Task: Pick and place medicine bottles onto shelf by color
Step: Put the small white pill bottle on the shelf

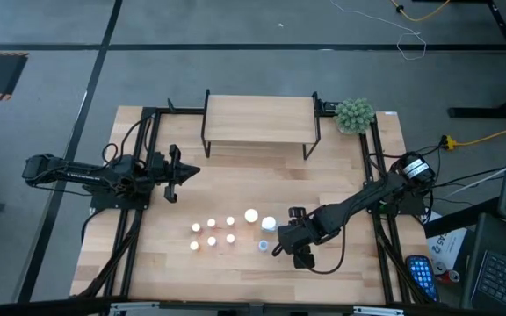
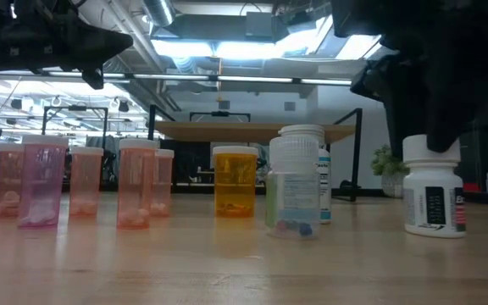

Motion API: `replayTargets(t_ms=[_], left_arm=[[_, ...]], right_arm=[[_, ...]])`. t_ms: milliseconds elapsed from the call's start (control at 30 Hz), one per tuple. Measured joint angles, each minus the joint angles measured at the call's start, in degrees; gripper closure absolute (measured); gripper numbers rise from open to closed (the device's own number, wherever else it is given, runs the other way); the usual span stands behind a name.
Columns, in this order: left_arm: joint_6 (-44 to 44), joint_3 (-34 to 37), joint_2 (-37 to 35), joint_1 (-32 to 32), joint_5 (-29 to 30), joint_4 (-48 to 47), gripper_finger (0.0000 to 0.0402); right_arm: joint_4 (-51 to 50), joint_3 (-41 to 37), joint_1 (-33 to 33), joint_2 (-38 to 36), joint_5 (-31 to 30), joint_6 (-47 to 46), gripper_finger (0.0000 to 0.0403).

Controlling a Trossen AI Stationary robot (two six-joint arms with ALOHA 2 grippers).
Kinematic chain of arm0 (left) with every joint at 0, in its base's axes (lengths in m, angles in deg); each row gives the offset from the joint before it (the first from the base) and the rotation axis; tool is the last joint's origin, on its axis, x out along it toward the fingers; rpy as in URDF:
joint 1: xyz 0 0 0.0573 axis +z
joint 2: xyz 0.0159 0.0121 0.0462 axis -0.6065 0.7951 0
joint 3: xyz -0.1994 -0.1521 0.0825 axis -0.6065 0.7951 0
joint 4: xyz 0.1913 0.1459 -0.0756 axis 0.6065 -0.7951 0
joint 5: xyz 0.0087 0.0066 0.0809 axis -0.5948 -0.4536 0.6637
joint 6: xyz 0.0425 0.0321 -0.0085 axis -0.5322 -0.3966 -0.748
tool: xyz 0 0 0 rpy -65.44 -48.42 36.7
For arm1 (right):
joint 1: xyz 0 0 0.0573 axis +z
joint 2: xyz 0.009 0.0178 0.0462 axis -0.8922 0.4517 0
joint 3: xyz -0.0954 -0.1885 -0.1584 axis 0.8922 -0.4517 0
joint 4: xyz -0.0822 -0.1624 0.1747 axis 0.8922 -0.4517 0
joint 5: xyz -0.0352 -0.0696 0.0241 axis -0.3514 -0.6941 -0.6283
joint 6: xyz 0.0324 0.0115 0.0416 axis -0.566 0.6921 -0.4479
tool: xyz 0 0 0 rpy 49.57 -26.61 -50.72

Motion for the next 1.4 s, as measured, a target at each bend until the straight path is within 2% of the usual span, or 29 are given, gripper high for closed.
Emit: replayTargets(t_ms=[200, 400, 700, 933, 1200, 1400], left_arm=[[0.0, 0.0, 0.0, 0.0, 0.0, 0.0, 0.0401], [0.0, 0.0, 0.0, 0.0, 0.0, 0.0, 0.0401], [0.0, 0.0, 0.0, 0.0, 0.0, 0.0, 0.0401], [0.0, 0.0, 0.0, 0.0, 0.0, 0.0, 0.0401], [0.0, 0.0, 0.0, 0.0, 0.0, 0.0, 0.0401], [0.1, 0.0, 0.0, 0.0, 0.0, 0.0, 0.0401]], right_arm=[[-1.7, 0.0, 0.0, 0.0, 0.0, -0.2, 0.0228], [-3.2, 0.1, 0.0, 0.0, 0.0, -2.6, 0.0248], [-4.3, 1.1, 0.0, 0.2, 0.1, -2.6, 0.0246], [-13.4, 8.8, -0.2, 0.2, -1.1, 0.0, 0.0247], [-22.9, 19.6, -1.0, 0.2, -9.9, 5.7, 0.0246], [-25.0, 26.9, -5.8, 0.1, -13.9, 15.4, 0.0246]])
